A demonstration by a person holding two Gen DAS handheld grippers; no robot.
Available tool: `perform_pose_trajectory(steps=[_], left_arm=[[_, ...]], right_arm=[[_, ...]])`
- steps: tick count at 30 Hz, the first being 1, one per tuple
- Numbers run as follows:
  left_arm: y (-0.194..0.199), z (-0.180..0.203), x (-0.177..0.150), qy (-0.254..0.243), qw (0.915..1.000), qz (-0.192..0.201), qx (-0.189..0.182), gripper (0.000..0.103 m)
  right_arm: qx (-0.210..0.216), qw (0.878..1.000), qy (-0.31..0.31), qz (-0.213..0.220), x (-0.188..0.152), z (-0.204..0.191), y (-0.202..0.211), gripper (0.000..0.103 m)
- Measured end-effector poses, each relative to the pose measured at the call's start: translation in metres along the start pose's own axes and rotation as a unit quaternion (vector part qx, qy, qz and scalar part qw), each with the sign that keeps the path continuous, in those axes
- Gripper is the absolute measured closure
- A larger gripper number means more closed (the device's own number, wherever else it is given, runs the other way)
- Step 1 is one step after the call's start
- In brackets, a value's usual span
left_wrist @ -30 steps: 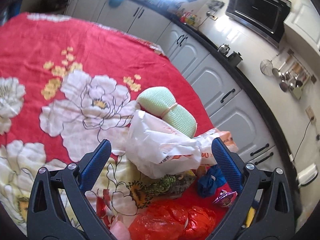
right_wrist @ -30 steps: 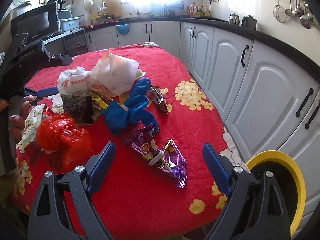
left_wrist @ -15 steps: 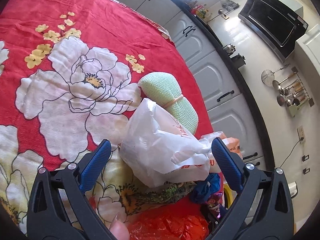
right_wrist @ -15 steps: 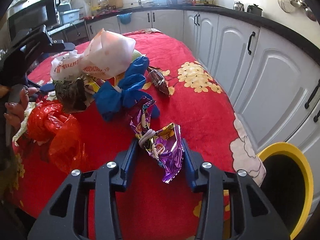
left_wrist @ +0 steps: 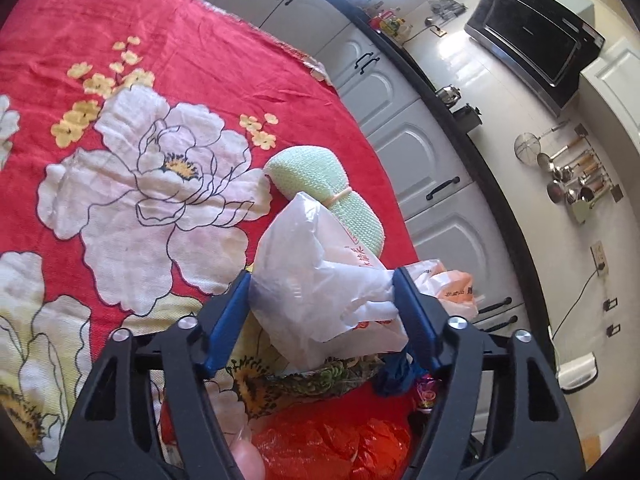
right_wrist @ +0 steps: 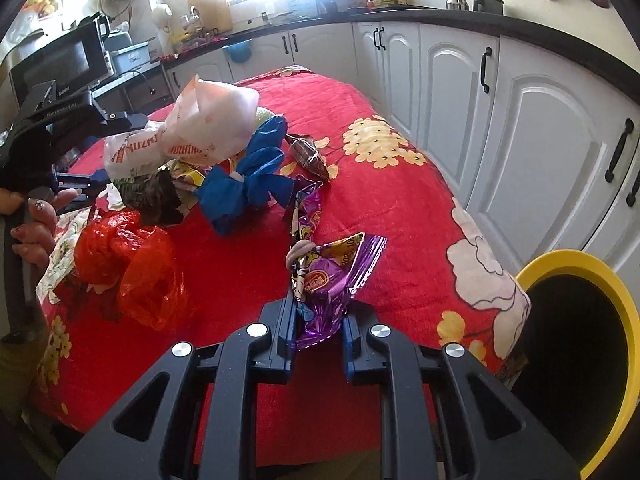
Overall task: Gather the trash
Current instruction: 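Grasp the purple snack wrapper with the right tool while the left tool grasps the white plastic bag, then carry the purple wrapper and white bag over the bin with both tools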
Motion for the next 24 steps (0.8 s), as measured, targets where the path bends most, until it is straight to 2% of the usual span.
perform_pose_trajectory(steps=[6, 12, 20, 24], left_arm=[[0.013, 0.007, 0.005, -0.012, 0.9997, 0.015, -0.015, 0.058], [0.033, 0.027, 0.013, -0.041, 0.9973, 0.044, -0.042, 0.061], [0.066, 0.072, 0.018, -0.099, 0.9863, 0.088, -0.098, 0.061], [0.080, 0.093, 0.016, -0.130, 0.9781, 0.108, -0.122, 0.061]], right_arm=[[0.000, 1.000, -0.015, 0.015, 0.006, 0.002, 0.010, 0.086], [0.004, 0.999, -0.016, 0.040, 0.016, -0.003, 0.028, 0.086], [0.006, 0.997, -0.015, 0.070, 0.035, -0.004, 0.052, 0.086], [0.001, 0.996, -0.018, 0.088, 0.043, -0.001, 0.067, 0.086]])
Point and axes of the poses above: each gripper's, at about its wrist camera, not at the fingertips, and y roughly against the way its jaws point, z to its right, x to its top, the point moved 8 cm from there along -y, roughly the way its jaws point, and after that the axes turned 14 degrees about z, right-handed, at the moved point
